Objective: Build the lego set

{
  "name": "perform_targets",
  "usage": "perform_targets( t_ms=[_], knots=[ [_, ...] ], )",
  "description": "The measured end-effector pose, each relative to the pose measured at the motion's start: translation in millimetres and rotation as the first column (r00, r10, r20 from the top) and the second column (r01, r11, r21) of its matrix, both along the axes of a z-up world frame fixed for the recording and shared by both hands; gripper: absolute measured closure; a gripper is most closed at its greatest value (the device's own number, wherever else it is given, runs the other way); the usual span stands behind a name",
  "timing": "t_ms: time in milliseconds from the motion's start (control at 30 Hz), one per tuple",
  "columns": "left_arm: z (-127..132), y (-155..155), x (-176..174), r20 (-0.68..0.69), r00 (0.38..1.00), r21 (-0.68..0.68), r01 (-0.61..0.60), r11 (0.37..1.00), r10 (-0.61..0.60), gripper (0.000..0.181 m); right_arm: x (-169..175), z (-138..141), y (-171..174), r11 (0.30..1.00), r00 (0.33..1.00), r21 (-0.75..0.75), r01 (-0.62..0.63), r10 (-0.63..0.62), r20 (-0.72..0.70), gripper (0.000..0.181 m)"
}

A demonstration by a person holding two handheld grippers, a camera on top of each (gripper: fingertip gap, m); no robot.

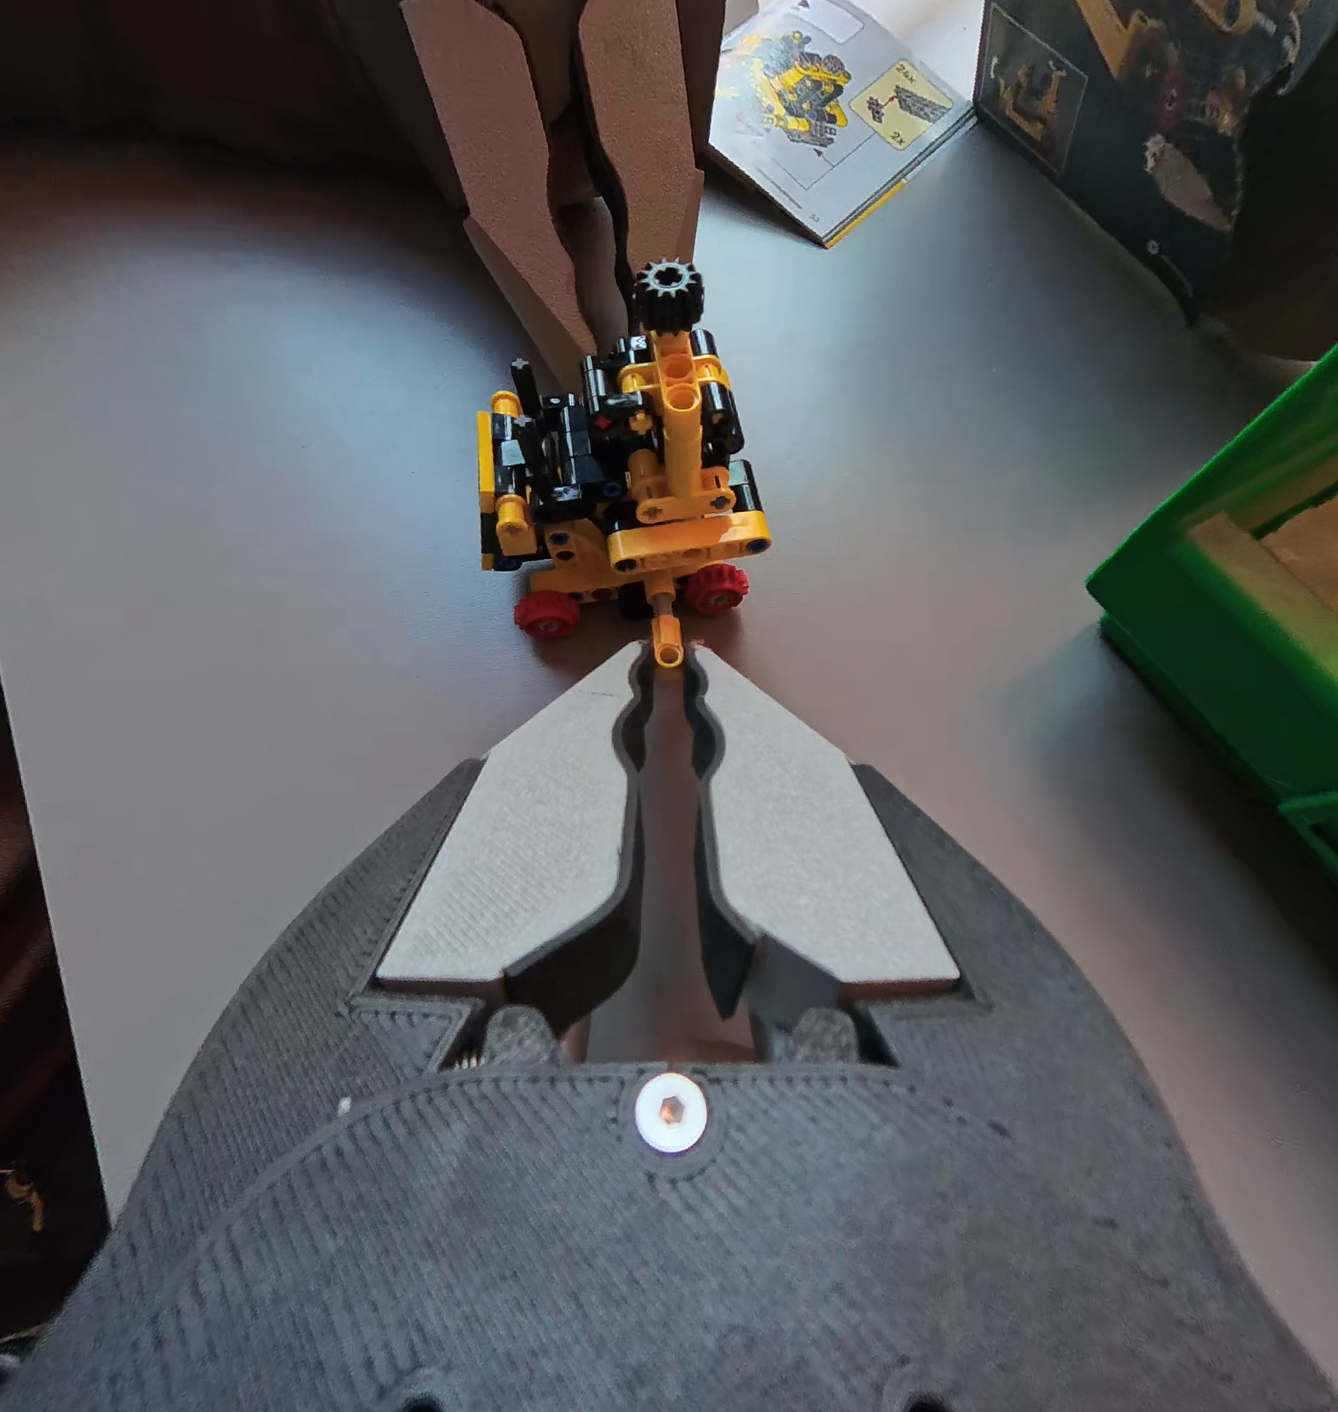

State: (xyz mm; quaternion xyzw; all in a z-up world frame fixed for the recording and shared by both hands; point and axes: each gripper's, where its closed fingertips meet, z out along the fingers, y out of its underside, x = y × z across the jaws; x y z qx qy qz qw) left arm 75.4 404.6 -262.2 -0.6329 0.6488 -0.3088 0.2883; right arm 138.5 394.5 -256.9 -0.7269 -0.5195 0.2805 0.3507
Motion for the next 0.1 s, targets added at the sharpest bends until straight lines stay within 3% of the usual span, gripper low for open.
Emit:
perform_targets(
  t_ms=[33,100],
  knots=[
    [0.0,0.0,0.0,0.0,1.0,0.0,0.0,1.0,0.0,0.176,0.5,0.8,0.6,1.0,1.0,0.005,-0.002,0.002,-0.005,0.178],
    [0.0,-0.1,0.1,0.0,1.0,-0.001,0.001,1.0,-0.001,0.177,0.6,2.3,0.5,1.0,1.0,0.002,-0.01,0.01,-0.016,0.178]
  ],
)
